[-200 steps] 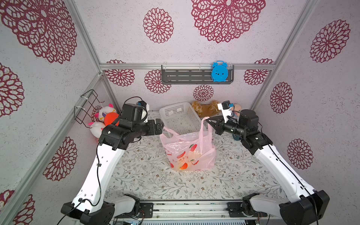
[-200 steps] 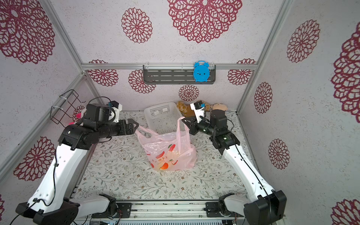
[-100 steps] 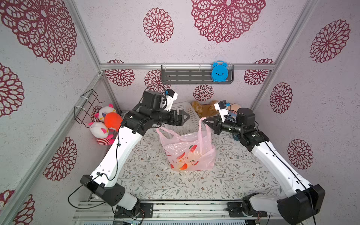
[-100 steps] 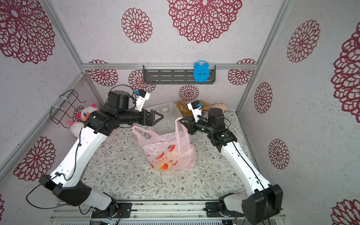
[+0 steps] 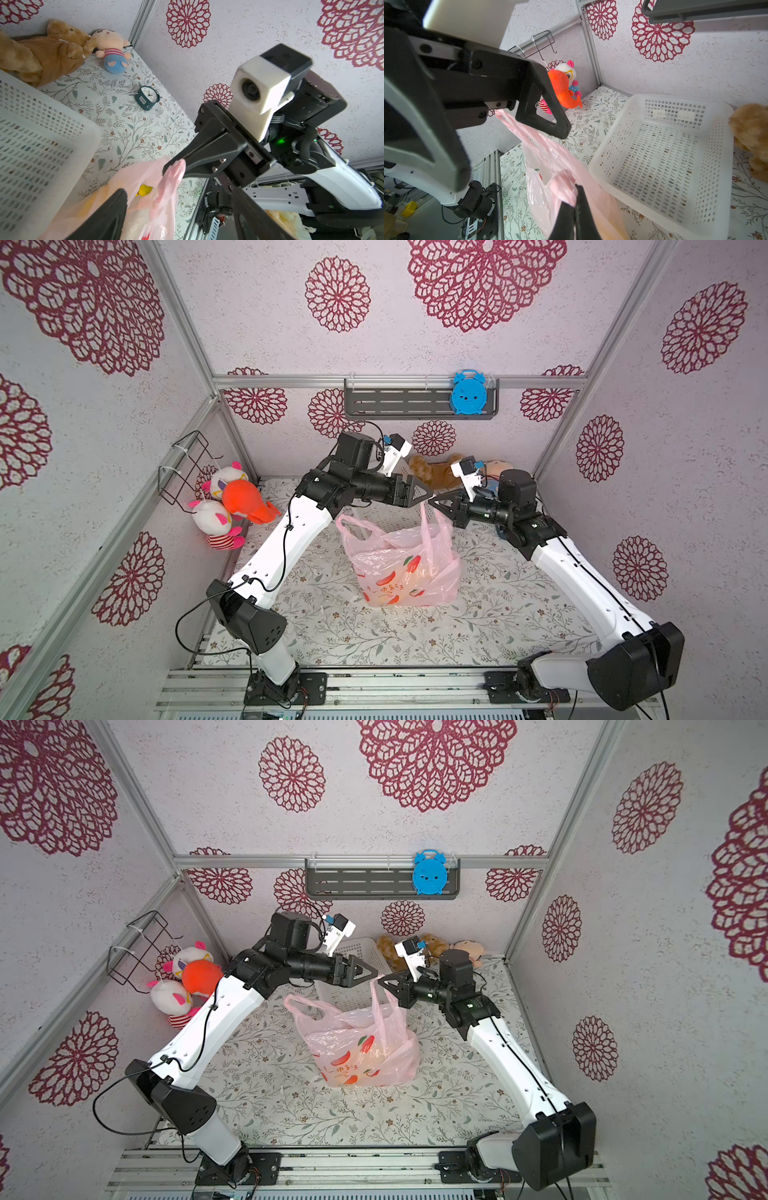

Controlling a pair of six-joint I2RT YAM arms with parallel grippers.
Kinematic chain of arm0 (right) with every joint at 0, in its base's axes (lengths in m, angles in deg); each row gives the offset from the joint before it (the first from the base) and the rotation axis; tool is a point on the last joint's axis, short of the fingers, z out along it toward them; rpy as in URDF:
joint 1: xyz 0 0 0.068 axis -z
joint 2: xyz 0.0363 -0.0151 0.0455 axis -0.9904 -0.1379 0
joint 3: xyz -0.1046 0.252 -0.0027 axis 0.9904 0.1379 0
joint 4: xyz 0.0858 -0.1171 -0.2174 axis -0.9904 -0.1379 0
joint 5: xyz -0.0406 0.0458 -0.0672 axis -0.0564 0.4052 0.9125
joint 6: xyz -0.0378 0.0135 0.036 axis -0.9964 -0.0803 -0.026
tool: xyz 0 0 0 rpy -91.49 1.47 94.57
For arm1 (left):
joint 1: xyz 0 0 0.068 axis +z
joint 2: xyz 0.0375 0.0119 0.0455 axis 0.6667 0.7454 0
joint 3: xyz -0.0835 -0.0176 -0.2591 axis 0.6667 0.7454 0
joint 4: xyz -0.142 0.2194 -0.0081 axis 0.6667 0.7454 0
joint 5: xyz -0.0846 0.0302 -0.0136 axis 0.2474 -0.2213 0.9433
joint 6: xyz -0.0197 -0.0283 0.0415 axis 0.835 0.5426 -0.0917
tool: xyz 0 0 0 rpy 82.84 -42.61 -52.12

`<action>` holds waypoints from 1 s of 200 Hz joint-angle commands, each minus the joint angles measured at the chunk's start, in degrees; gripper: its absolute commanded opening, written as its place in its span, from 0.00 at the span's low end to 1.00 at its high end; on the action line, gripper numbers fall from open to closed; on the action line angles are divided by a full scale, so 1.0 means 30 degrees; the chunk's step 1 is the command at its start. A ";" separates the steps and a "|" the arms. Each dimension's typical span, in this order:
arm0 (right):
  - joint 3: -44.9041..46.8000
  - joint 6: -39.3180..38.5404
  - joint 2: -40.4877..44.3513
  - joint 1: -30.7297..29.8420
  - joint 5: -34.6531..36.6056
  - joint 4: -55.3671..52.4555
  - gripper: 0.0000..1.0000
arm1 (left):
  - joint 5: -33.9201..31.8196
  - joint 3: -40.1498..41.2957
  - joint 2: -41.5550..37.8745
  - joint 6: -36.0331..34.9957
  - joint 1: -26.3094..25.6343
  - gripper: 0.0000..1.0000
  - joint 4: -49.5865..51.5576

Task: Place the banana into a plastic bag & tie a knot
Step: Adjust the plastic bag at the center of the board.

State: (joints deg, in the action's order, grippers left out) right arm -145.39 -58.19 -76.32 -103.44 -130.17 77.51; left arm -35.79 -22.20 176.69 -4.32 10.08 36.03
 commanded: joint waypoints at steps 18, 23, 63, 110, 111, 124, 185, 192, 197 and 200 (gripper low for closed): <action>-0.0812 0.0313 0.0099 -0.0093 -0.0916 0.0485 0.00 | -0.0428 -0.0421 0.0748 0.0702 -0.0265 0.79 -0.0528; -0.0811 0.0311 0.0087 -0.0100 -0.0949 0.0493 0.00 | -0.0609 -0.0481 0.0801 0.0687 -0.0265 0.78 -0.0353; -0.0810 0.0305 0.0112 -0.0374 -0.1142 0.0632 0.00 | -0.0810 -0.0763 0.1441 0.0942 -0.0397 0.67 -0.0209; -0.0908 0.0304 -0.0014 -0.0437 -0.0699 0.0453 0.00 | -0.0158 -0.0700 0.1481 0.1178 -0.0557 0.39 -0.0336; -0.0903 0.0308 -0.0013 -0.0452 -0.0694 0.0451 0.00 | -0.0157 -0.0695 0.1477 0.1176 -0.0572 0.38 -0.0329; -0.0948 0.0331 -0.0056 -0.0440 -0.0644 0.0448 0.00 | -0.0112 -0.0477 0.1413 0.1227 -0.0614 0.30 -0.0342; -0.1015 0.0313 -0.0055 -0.0452 0.0019 0.0206 0.00 | -0.0900 0.0887 0.0330 0.1047 -0.0619 0.46 0.0117; -0.1028 0.0315 -0.0044 -0.0453 0.0074 0.0164 0.00 | -0.0990 0.1104 0.0125 0.0990 -0.0631 0.47 0.0160; -0.1070 0.0335 -0.0064 -0.0441 0.0172 0.0129 0.00 | -0.1048 0.1270 -0.0025 0.0978 -0.0617 0.48 0.0197; -0.1074 0.0323 -0.0049 -0.0445 0.0202 0.0101 0.00 | -0.1077 0.1367 -0.0121 0.0956 -0.0620 0.48 0.0204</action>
State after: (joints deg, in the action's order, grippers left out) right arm -145.39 -58.04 -76.78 -104.53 -131.35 76.04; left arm -38.17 -20.47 179.90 -0.34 8.88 35.20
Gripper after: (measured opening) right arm 0.051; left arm 0.471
